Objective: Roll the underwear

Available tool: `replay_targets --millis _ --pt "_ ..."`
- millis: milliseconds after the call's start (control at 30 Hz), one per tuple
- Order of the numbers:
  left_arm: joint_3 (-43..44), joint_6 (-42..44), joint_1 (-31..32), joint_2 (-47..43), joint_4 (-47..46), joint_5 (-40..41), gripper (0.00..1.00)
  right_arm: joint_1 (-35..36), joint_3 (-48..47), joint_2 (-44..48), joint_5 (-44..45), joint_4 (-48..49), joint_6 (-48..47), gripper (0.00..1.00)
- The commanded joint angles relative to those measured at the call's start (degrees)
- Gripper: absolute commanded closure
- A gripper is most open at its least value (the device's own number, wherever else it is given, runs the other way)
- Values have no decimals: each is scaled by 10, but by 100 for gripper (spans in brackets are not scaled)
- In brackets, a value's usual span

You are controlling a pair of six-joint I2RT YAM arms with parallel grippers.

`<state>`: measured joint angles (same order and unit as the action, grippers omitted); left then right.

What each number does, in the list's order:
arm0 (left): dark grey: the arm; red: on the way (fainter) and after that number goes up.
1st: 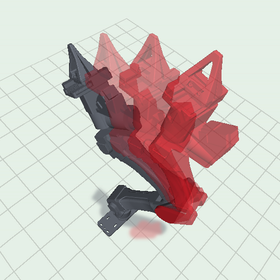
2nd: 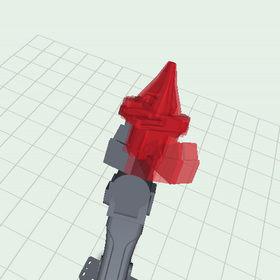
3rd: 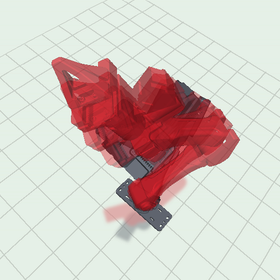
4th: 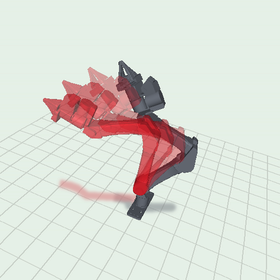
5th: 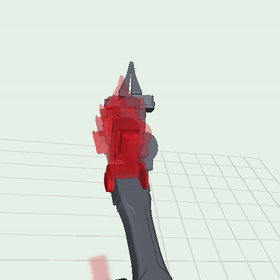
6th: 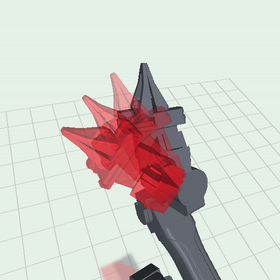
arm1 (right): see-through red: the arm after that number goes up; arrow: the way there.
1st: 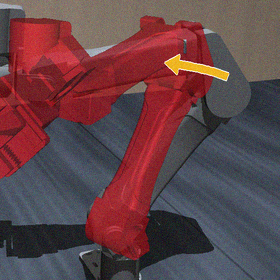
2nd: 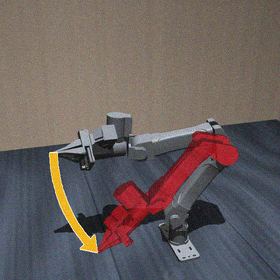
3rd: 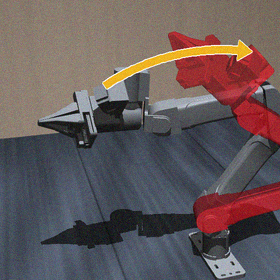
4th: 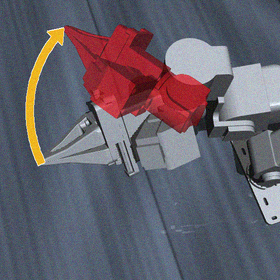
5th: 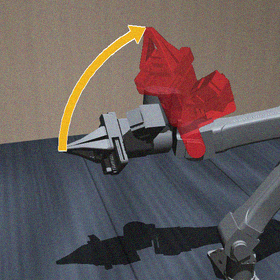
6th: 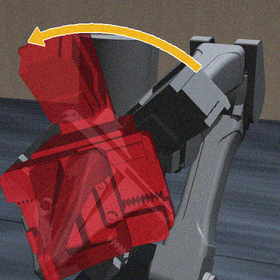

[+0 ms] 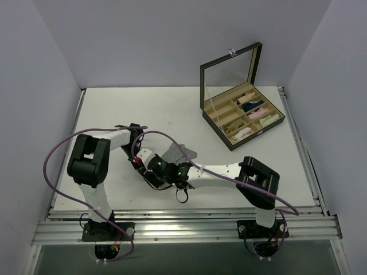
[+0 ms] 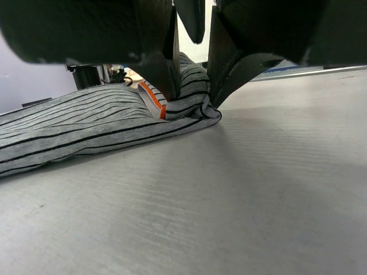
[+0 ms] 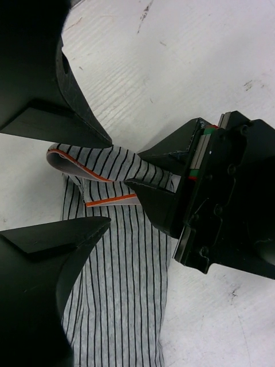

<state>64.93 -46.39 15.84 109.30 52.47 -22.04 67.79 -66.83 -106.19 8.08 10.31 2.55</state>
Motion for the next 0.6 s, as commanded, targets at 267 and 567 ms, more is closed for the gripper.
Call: replay_targets --millis 267,567 --pt "-9 -14 11 19 11 67 89 6 72 48 58 72 81 55" --pt "-19 -19 17 24 4 63 89 19 57 41 57 67 46 54"
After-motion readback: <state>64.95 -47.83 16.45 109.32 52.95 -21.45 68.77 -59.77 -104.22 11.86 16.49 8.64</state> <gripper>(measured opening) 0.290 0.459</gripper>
